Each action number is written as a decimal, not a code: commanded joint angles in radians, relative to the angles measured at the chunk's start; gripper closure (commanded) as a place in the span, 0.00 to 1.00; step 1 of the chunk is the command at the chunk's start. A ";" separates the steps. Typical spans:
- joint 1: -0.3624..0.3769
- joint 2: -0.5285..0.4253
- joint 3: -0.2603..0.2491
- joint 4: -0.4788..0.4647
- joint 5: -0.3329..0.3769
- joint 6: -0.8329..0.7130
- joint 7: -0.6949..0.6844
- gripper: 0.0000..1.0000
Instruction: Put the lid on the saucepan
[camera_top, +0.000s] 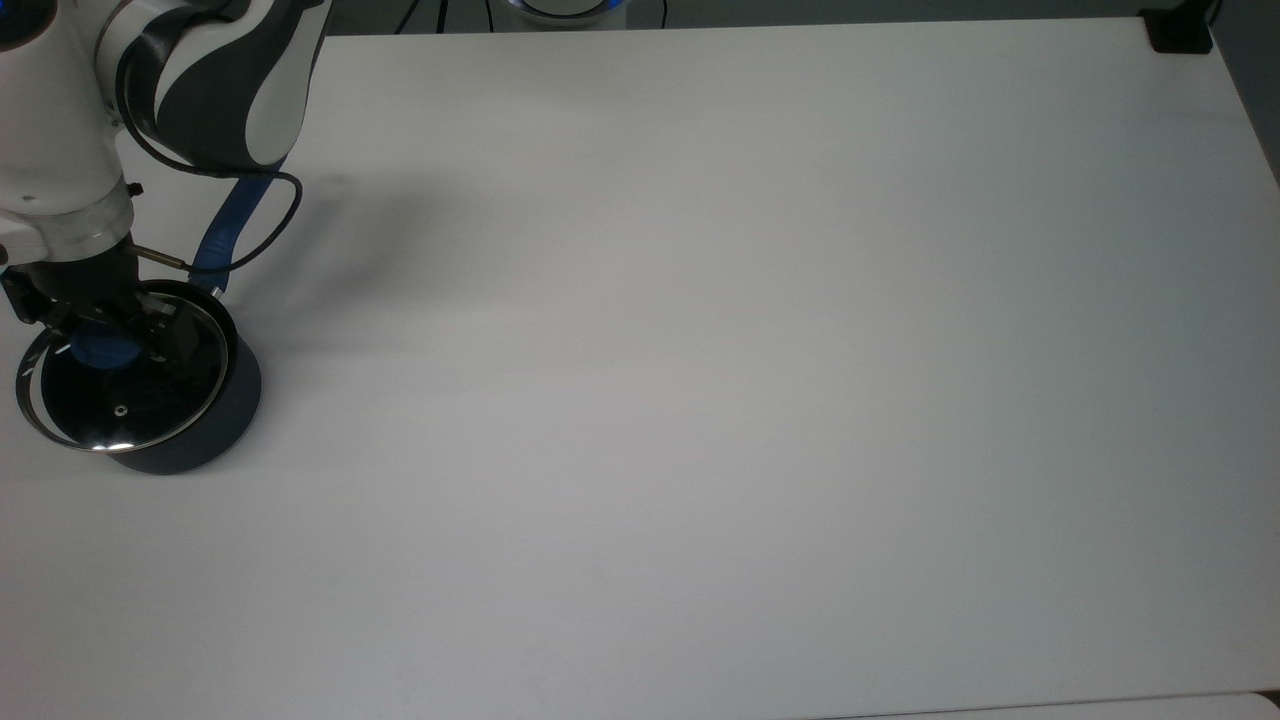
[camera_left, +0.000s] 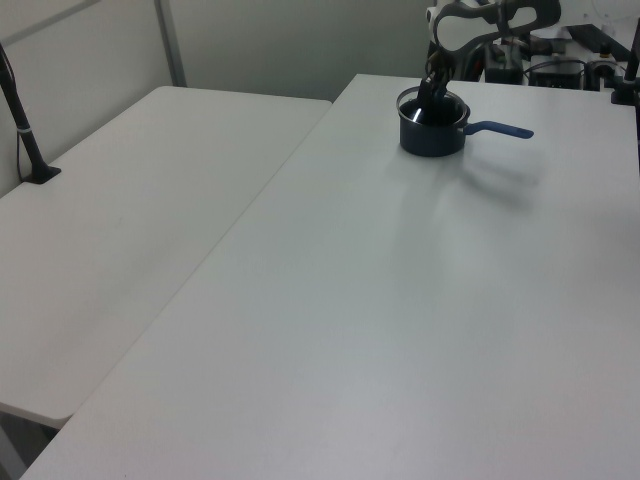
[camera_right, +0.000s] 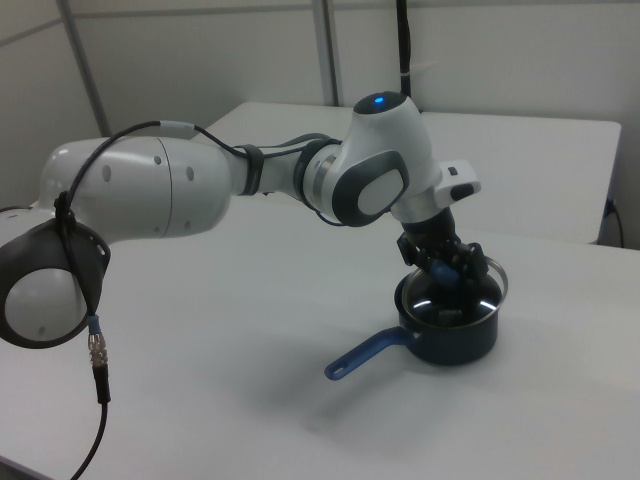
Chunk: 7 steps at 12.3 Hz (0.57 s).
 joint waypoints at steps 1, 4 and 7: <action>0.012 -0.024 -0.010 -0.043 0.018 -0.003 -0.025 0.49; 0.010 -0.025 -0.010 -0.040 0.021 -0.056 -0.025 0.53; 0.010 -0.039 -0.008 -0.037 0.026 -0.111 -0.022 0.57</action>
